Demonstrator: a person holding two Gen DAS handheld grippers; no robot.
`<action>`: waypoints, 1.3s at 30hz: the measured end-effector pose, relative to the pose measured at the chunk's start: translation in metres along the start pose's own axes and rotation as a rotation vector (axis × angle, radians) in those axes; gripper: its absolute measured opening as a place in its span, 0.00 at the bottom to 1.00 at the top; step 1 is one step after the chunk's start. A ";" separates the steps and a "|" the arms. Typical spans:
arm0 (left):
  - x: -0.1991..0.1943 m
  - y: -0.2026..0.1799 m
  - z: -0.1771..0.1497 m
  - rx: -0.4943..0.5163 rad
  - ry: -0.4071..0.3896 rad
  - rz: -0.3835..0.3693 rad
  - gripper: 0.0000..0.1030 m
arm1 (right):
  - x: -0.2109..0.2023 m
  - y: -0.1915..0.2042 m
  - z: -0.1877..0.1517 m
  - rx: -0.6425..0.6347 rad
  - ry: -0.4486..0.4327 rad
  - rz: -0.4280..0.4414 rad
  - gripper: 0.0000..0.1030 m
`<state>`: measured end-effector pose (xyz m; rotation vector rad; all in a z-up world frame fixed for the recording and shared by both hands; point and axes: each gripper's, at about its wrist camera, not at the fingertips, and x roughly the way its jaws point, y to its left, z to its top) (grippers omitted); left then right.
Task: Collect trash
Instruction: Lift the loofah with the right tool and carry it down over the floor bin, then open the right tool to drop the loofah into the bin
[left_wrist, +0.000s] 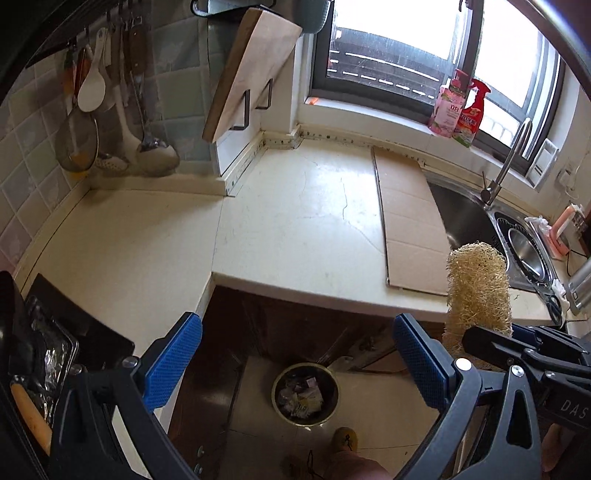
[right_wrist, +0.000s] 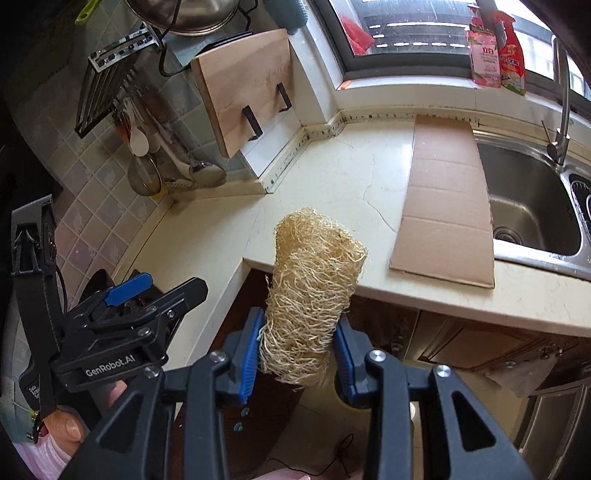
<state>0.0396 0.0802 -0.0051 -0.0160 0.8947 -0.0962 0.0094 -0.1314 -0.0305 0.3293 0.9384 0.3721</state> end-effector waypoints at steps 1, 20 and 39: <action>0.006 0.002 -0.010 -0.008 0.013 0.017 0.99 | 0.005 -0.002 -0.007 0.007 0.014 0.006 0.36; 0.207 0.020 -0.165 -0.137 0.316 0.123 0.99 | 0.217 -0.095 -0.132 0.064 0.363 -0.056 0.36; 0.347 0.026 -0.266 -0.143 0.416 0.171 0.99 | 0.394 -0.166 -0.224 0.073 0.513 -0.120 0.44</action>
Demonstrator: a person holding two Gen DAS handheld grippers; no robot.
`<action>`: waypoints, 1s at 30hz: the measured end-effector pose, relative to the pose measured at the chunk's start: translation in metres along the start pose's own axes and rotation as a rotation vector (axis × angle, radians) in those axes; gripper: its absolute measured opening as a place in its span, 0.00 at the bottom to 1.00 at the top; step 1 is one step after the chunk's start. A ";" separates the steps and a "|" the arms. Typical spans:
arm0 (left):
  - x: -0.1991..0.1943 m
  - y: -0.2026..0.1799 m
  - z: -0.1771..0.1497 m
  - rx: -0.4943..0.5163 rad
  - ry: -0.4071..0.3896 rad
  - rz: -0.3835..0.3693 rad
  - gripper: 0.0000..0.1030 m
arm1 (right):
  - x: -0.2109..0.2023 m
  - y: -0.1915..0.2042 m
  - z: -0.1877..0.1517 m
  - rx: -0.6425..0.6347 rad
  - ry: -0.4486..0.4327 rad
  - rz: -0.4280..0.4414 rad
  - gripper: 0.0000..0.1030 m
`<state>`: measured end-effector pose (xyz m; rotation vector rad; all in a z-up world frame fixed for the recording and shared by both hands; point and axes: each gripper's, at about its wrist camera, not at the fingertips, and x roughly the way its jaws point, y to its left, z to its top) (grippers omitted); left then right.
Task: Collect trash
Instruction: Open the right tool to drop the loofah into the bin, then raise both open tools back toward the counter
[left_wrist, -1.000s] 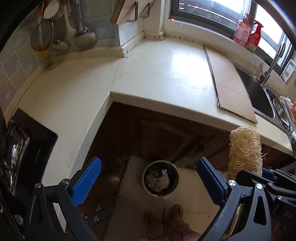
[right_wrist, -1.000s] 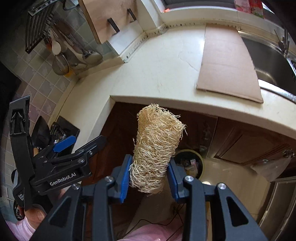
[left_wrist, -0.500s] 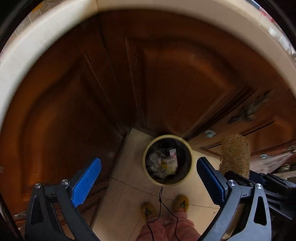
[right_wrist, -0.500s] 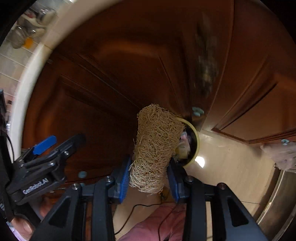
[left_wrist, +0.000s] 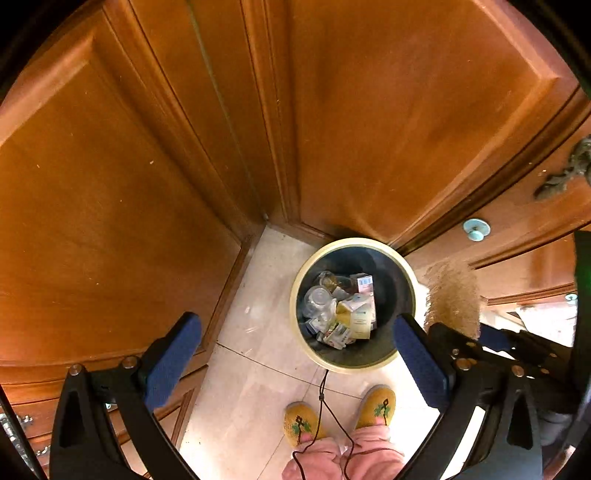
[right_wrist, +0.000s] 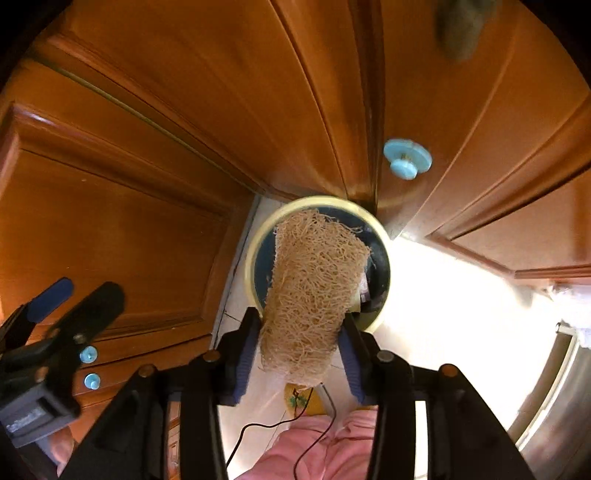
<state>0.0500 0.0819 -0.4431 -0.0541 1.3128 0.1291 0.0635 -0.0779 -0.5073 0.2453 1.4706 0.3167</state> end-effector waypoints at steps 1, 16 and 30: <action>0.002 0.001 0.000 -0.001 0.000 0.002 0.99 | 0.006 -0.001 0.002 0.004 0.017 0.008 0.45; -0.024 -0.004 0.004 0.027 -0.016 0.002 0.99 | -0.025 0.001 -0.011 0.014 -0.004 0.021 0.67; -0.144 -0.001 0.021 0.052 -0.056 -0.066 0.99 | -0.148 0.034 -0.022 0.060 -0.065 0.020 0.67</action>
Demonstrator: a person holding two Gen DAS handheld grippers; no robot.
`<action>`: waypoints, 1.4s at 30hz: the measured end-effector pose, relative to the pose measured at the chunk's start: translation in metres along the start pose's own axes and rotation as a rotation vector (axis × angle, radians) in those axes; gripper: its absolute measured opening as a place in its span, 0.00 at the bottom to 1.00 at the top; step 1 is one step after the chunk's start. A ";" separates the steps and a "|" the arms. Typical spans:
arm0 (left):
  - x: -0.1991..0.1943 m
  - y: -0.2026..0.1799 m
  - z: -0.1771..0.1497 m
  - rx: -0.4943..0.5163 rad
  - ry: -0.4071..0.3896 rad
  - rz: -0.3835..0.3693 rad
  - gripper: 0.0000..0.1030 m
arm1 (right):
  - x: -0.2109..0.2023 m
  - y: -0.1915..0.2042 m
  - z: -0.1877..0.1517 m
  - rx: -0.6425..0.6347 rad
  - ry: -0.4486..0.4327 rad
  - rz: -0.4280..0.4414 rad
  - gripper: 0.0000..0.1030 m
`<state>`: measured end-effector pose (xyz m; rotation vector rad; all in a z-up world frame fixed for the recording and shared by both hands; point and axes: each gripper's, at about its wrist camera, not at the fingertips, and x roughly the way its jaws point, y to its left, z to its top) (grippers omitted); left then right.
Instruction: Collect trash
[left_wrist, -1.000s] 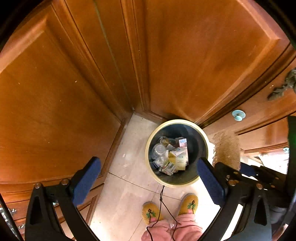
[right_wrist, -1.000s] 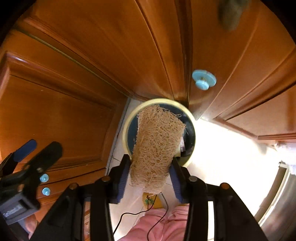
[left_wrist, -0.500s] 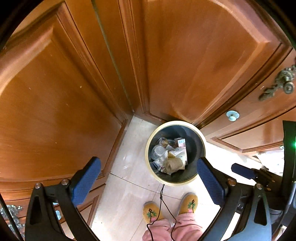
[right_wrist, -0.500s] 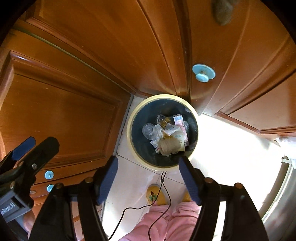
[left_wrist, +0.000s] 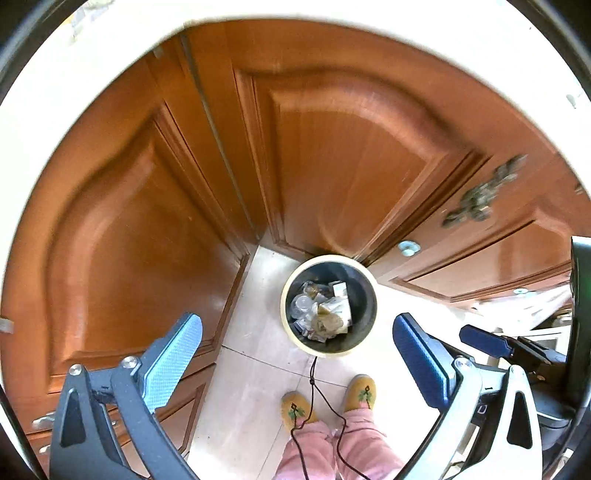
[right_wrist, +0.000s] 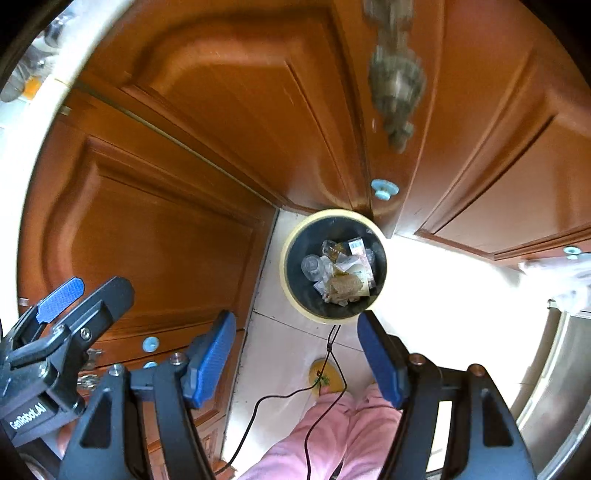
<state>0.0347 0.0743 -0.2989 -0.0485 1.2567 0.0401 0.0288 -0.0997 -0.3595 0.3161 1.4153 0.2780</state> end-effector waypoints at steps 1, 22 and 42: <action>-0.014 0.001 0.003 0.005 -0.010 -0.004 0.99 | -0.010 0.002 0.000 0.004 -0.007 0.001 0.67; -0.279 0.006 0.067 0.088 -0.332 -0.010 0.99 | -0.315 0.065 0.000 -0.002 -0.462 -0.040 0.67; -0.359 -0.054 0.148 0.034 -0.522 0.021 0.99 | -0.413 0.069 0.071 -0.097 -0.672 -0.016 0.68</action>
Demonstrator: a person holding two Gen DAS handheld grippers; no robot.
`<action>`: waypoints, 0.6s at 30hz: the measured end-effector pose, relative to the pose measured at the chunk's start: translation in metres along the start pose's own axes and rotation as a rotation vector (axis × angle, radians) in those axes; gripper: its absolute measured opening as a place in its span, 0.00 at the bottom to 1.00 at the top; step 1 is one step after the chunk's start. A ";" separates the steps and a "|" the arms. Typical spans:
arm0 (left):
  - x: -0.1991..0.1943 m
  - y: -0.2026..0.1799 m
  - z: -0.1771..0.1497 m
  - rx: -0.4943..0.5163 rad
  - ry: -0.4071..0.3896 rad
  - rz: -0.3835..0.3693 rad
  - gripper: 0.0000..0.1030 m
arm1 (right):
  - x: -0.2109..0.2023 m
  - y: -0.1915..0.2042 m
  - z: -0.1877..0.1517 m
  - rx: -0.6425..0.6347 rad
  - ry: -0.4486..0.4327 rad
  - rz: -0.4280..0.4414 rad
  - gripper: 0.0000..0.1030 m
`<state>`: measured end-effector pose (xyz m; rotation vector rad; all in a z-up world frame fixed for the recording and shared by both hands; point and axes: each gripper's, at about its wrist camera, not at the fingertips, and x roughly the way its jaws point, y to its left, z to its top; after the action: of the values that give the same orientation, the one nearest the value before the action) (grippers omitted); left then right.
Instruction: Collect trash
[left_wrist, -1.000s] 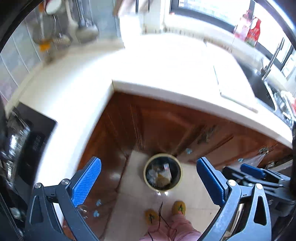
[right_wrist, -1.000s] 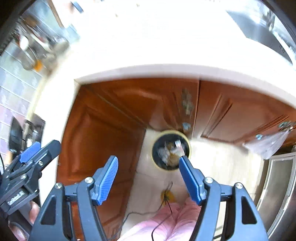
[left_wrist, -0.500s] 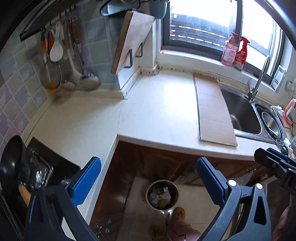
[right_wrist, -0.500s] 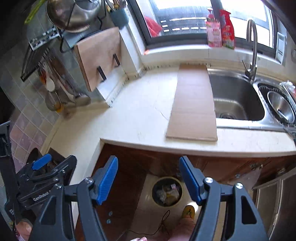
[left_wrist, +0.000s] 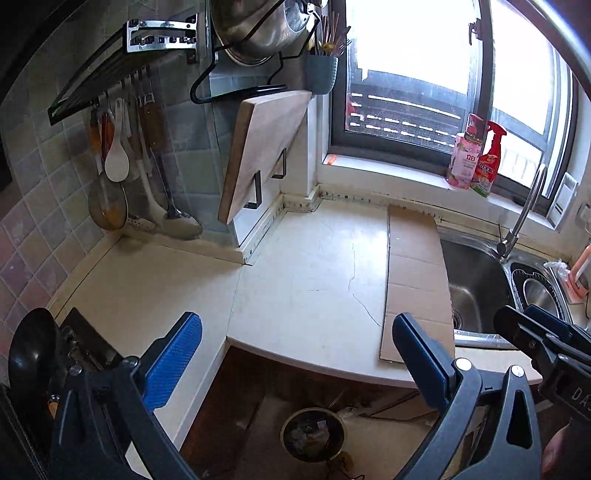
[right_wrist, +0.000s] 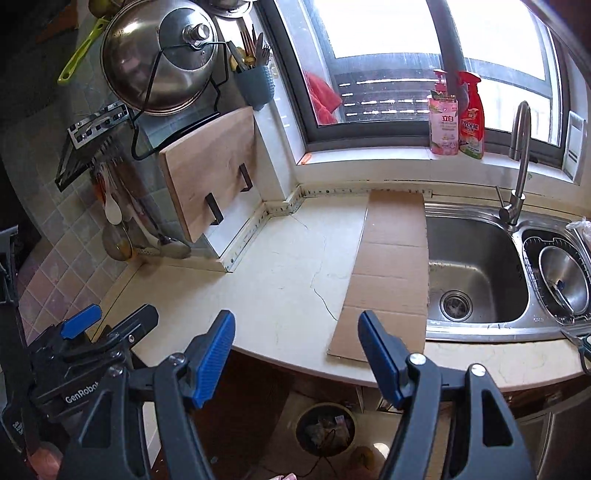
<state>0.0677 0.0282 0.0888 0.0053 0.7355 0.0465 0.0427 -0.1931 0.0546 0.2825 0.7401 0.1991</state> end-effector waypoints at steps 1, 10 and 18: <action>0.000 -0.003 0.002 0.001 -0.004 0.002 0.99 | 0.001 -0.001 0.002 -0.001 -0.002 0.003 0.68; 0.007 -0.016 0.002 0.003 0.016 0.027 0.99 | 0.017 -0.004 0.012 -0.030 0.013 0.017 0.68; 0.007 -0.013 -0.009 0.010 0.046 0.054 0.99 | 0.022 0.000 0.000 -0.020 0.042 0.028 0.68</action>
<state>0.0671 0.0157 0.0773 0.0339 0.7811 0.0950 0.0586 -0.1873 0.0409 0.2704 0.7755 0.2393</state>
